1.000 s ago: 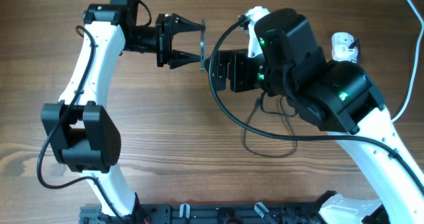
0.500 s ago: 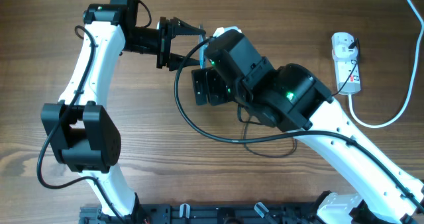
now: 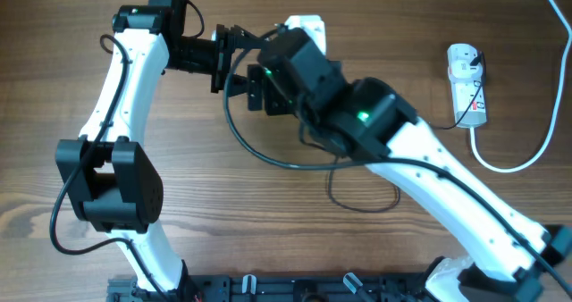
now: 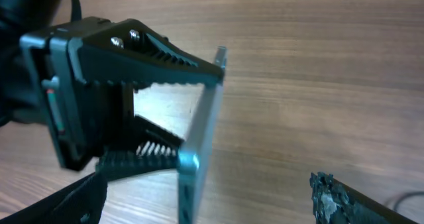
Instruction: Plug charger to phone and switch on socket
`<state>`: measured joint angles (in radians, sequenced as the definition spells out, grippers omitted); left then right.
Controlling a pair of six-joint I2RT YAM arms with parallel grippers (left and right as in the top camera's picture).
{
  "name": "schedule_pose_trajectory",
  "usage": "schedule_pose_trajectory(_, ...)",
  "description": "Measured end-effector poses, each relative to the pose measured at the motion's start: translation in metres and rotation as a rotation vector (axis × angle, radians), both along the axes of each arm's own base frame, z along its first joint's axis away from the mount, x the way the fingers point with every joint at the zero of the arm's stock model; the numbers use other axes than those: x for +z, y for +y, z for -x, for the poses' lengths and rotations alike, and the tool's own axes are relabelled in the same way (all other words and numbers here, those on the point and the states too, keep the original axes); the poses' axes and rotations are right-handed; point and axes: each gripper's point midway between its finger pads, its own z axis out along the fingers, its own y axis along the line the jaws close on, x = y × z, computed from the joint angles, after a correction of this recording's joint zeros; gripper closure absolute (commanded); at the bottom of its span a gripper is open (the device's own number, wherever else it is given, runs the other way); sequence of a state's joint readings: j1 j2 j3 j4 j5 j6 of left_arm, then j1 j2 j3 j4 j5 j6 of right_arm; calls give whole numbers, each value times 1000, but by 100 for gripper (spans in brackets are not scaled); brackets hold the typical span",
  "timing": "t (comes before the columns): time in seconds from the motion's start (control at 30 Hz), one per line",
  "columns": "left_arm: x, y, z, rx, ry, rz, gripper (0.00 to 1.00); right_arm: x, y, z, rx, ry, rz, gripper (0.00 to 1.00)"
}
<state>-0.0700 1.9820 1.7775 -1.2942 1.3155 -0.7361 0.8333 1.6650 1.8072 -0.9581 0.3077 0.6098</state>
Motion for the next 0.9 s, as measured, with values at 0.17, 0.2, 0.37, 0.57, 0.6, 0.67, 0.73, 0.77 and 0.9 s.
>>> schedule_pose_trajectory(0.17,-1,0,0,1,2,-7,39,-16,11,-10,-6,12,7,1)
schedule_pose_trajectory(0.2,-1,0,0,1,2,-7,39,-15,12,-11,-6,7,2,0)
schedule_pose_trajectory(0.37,-1,0,0,1,2,-7,39,-13,12,-14,-14,-8,-1,0)
schedule_pose_trajectory(0.57,-1,0,0,1,2,-7,39,-13,8,-15,-28,-13,15,0)
schedule_pose_trajectory(0.6,-1,0,0,1,2,-7,39,-14,8,-14,-28,-11,18,0)
schedule_pose_trajectory(0.67,-1,0,0,1,2,-7,39,-14,7,-14,-28,-8,20,0)
schedule_pose_trajectory(0.73,-1,0,0,1,2,-7,39,-14,7,-14,-28,-8,21,0)
schedule_pose_trajectory(0.77,-1,0,0,1,2,-7,39,-14,7,-14,-28,-8,21,0)
schedule_pose_trajectory(0.9,-1,0,0,1,2,-7,39,-16,6,-13,-28,-2,28,1)
